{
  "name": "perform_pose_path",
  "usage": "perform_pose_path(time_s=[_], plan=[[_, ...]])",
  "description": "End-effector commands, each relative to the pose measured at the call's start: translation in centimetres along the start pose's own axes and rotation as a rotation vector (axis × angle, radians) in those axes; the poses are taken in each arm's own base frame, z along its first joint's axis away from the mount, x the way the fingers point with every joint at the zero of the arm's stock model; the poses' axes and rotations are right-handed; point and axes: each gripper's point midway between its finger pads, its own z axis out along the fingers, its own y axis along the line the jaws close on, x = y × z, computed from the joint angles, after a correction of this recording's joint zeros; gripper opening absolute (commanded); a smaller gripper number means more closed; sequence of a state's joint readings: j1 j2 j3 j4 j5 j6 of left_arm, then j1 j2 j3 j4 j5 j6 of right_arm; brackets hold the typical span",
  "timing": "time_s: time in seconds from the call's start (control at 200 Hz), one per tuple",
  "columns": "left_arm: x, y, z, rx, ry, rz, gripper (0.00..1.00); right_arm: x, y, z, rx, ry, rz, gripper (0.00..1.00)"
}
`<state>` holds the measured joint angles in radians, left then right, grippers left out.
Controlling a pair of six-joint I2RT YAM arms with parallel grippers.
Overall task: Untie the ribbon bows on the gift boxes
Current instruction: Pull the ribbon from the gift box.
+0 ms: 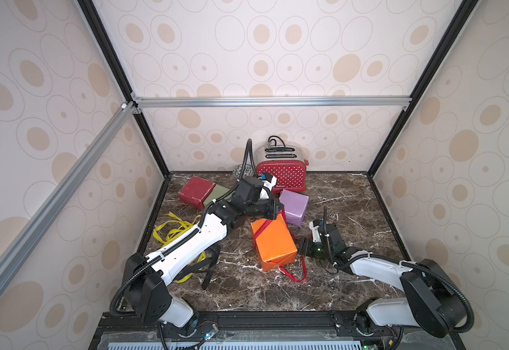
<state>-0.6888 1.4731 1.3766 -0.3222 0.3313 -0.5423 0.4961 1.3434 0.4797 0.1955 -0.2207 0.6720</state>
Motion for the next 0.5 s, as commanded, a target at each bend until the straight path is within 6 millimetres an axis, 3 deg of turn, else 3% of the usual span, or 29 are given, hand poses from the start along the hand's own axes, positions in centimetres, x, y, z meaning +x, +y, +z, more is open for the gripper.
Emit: perform_pose_path(time_s=[0.0,0.496], plan=[[-4.5,-2.3,-3.1,0.03,-0.132,0.027,0.0,-0.9,0.6,-0.3,0.001,-0.022,-0.01,0.67],[-11.1,-6.1,-8.6,0.046,-0.305,0.095,0.0,-1.2,0.3,-0.8,0.026,-0.04,-0.017,0.67]])
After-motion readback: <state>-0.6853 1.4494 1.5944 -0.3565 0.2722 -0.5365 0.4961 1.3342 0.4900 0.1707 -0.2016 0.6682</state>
